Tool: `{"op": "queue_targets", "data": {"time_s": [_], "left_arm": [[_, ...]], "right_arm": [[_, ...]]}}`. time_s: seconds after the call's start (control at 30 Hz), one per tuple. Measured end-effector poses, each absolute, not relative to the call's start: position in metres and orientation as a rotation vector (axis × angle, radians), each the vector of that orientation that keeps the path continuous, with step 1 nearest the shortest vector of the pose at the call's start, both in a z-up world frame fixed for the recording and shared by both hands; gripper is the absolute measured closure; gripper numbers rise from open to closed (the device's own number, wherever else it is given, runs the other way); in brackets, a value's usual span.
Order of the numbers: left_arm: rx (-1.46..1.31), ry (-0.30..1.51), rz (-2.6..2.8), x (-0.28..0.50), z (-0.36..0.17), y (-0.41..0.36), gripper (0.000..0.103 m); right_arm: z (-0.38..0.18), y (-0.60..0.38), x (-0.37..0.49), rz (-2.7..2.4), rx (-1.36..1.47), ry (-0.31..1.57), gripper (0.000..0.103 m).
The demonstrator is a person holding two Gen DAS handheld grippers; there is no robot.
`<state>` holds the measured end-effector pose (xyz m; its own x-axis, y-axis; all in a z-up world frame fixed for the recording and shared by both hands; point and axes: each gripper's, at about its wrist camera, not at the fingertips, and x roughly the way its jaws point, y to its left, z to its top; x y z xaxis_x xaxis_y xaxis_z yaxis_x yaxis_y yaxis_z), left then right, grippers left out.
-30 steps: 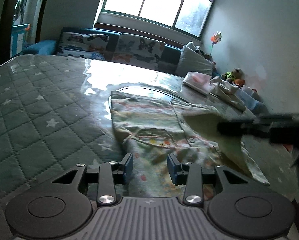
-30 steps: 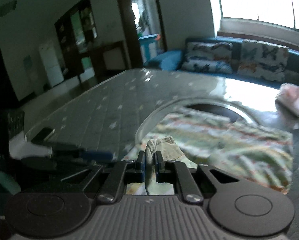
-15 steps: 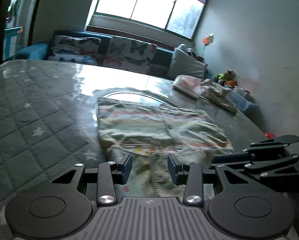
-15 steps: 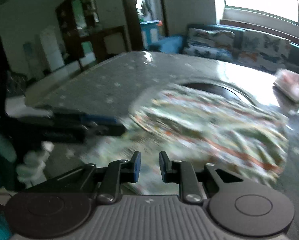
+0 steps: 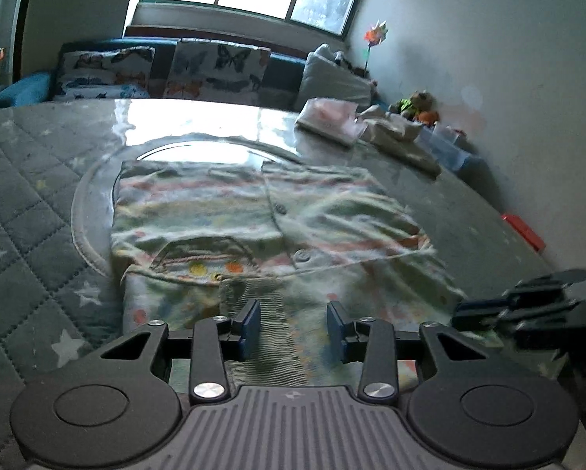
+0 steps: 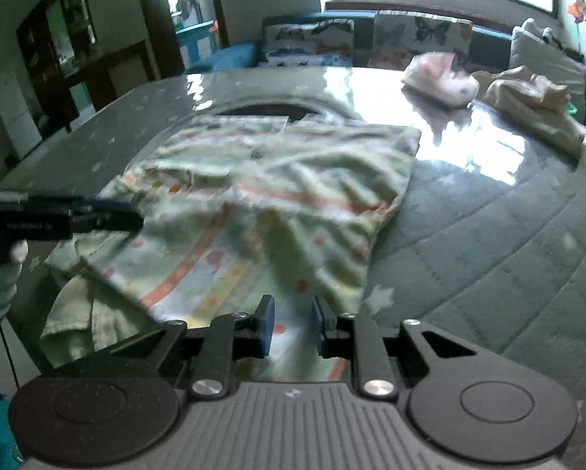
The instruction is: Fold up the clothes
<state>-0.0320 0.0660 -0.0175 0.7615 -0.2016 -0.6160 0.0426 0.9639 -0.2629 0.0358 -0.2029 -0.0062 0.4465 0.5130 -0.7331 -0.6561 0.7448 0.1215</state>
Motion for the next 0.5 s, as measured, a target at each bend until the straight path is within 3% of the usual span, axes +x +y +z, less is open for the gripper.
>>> {"op": "queue_targets", "data": {"time_s": [0.33,0.4,0.5], "left_arm": [[-0.234,0.699,-0.11,-0.014,-0.017,0.069,0.063],[-0.241,0.708,-0.105,-0.012,-0.02,0.073,0.063],[-0.239,0.708,-0.109,-0.013,-0.021,0.074,0.066]], "right_arm": [[-0.007,-0.172,0.074,0.721,-0.23,0.734,0.083],[-0.017,-0.17,0.08,0.676,-0.284,0.747,0.091],[-0.017,-0.173,0.072,0.685,-0.291,0.744,0.093]]}}
